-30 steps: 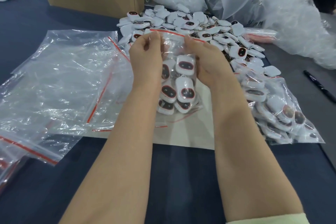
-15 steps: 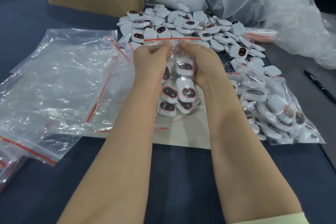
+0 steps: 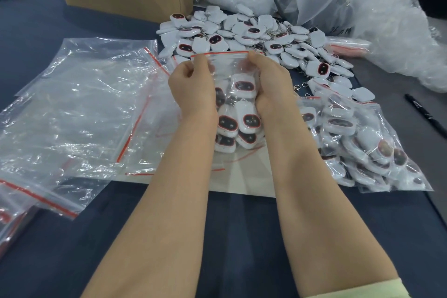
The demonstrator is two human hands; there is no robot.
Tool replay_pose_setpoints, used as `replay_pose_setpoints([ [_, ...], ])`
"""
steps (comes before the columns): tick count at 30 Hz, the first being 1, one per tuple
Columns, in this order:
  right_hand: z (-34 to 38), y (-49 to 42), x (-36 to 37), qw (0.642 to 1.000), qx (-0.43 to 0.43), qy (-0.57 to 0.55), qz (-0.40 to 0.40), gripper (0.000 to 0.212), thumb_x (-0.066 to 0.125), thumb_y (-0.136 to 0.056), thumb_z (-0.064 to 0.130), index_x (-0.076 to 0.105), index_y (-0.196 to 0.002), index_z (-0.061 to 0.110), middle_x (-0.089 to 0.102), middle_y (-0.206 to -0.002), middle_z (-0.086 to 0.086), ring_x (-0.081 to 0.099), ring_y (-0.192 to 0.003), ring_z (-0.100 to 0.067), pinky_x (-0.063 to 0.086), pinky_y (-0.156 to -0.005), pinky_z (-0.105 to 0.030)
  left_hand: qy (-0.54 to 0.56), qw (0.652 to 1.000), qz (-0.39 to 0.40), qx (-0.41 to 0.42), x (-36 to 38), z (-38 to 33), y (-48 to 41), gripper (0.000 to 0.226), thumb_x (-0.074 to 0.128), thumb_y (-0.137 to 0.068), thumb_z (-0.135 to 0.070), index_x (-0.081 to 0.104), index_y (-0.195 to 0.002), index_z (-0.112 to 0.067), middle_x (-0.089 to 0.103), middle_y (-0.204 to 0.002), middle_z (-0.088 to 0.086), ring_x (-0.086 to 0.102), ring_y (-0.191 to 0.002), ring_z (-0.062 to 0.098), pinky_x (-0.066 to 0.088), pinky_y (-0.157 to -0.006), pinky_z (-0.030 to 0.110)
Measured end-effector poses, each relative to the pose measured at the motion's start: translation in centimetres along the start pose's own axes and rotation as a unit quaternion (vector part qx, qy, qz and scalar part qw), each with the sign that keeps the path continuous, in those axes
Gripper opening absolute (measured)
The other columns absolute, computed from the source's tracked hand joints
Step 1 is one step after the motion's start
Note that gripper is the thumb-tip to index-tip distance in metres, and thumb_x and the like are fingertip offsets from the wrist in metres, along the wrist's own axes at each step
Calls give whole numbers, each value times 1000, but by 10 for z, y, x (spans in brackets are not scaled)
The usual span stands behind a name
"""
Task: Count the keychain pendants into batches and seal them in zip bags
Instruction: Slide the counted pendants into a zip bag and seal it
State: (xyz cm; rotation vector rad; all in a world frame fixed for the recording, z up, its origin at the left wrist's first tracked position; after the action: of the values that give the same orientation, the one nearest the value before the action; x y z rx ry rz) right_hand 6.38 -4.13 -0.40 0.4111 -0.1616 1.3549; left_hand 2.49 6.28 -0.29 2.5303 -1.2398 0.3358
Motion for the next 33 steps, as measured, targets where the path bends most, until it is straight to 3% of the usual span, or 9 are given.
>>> replay_pose_setpoints([
  [3,0,-1,0,1000,6,-13,-8,27,65,-87,8,65,-60,8,69,-64,-8,63,-68,-26,56,-80,-46,13,1000,-3,-1,1,2,0,30,50,-87,-12,60,-59,-12,61,-60,-3,49,-56,14,43,-57,26],
  [8,-1,-8,-7,999,32,7,-9,30,58,-96,30,67,-76,10,72,-76,-4,68,-73,-23,57,-85,-45,18,1000,6,8,-1,3,-3,34,46,-89,-9,60,-58,-15,65,-64,-2,48,-52,11,45,-60,27],
  [12,4,-10,-18,985,71,129,93,42,58,-89,51,69,-95,12,76,-91,-8,72,-85,-24,56,-85,-41,-1,999,13,37,0,1,-5,36,45,-98,-17,60,-65,-16,61,-66,-5,50,-60,9,45,-71,30],
  [16,3,-1,-15,972,106,156,139,16,69,-86,19,67,-93,5,74,-82,-9,70,-73,-24,58,-72,-38,-31,996,30,76,4,-1,-1,36,44,-99,-19,59,-66,-17,58,-66,-5,50,-65,11,46,-72,30],
  [20,13,-4,-18,989,35,145,1,8,64,-89,14,63,-82,9,67,-71,-5,63,-65,-19,55,-75,-38,-51,993,47,93,7,-5,0,23,45,-97,-18,60,-79,-16,65,-86,1,61,-82,15,49,-87,31],
  [24,27,-3,-39,963,-67,-200,-168,20,52,-94,9,58,-76,11,61,-57,1,57,-44,-9,45,-43,-17,-62,991,45,107,9,-4,3,17,46,-97,-18,60,-102,-10,65,-106,6,61,-105,21,47,-93,31],
  [27,31,1,-52,940,-131,-238,-205,24,37,-101,4,58,-90,5,57,-74,-2,55,-55,-6,46,-48,-11,-67,991,44,104,10,-4,3,18,45,-96,-17,60,-102,-10,64,-104,1,61,-103,18,48,-92,35],
  [30,27,-5,-52,918,-75,-302,-244,23,35,-96,3,52,-82,11,48,-69,-1,44,-62,-14,42,-56,-19,-70,992,51,95,11,-3,5,19,46,-94,-16,62,-101,-8,64,-100,1,61,-102,19,47,-92,37],
  [33,23,-8,-44,936,-13,-276,-217,20,39,-97,8,50,-80,10,51,-72,-5,51,-64,-15,47,-61,-23,-72,992,57,91,10,-2,7,16,45,-94,-15,61,-92,-14,64,-96,-2,61,-100,19,49,-94,38],
])
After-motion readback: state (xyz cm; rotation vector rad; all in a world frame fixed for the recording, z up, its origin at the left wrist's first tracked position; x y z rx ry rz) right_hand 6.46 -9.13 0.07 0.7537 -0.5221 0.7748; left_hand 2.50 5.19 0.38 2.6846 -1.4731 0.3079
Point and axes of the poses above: each hand's wrist, its own y-axis away from the middle knuckle, its own x-axis out of the palm, z = x × y, the point moved 1 cm from there along -y, towards the middle knuckle
